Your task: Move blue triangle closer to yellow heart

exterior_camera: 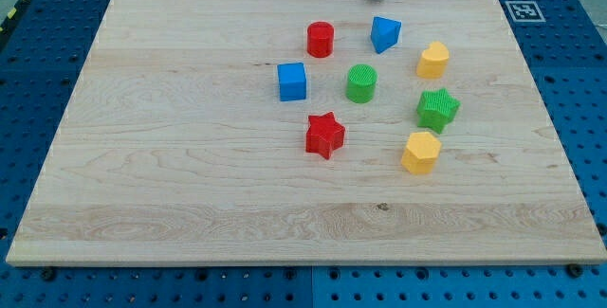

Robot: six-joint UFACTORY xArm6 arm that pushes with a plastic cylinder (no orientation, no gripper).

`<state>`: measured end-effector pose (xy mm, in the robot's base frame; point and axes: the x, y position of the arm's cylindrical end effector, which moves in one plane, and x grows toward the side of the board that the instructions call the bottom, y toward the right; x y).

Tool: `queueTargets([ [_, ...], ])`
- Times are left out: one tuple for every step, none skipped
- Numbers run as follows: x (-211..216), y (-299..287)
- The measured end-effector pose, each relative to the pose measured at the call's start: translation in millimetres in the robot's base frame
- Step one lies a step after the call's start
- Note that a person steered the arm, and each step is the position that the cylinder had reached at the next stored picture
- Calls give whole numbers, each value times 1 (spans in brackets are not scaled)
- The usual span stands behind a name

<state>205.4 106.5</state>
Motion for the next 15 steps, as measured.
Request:
queueTargets([
  [-3,-4],
  [-5,-9],
  [-5,-14],
  [-5,-18],
  [-5,-23],
  [-5,-28],
  [-5,-33],
  [-5,-34],
  [-5,-35],
  [-5,-35],
  [20,-35],
  [61,-29],
  [104,-11],
  [143,2],
  [175,3],
])
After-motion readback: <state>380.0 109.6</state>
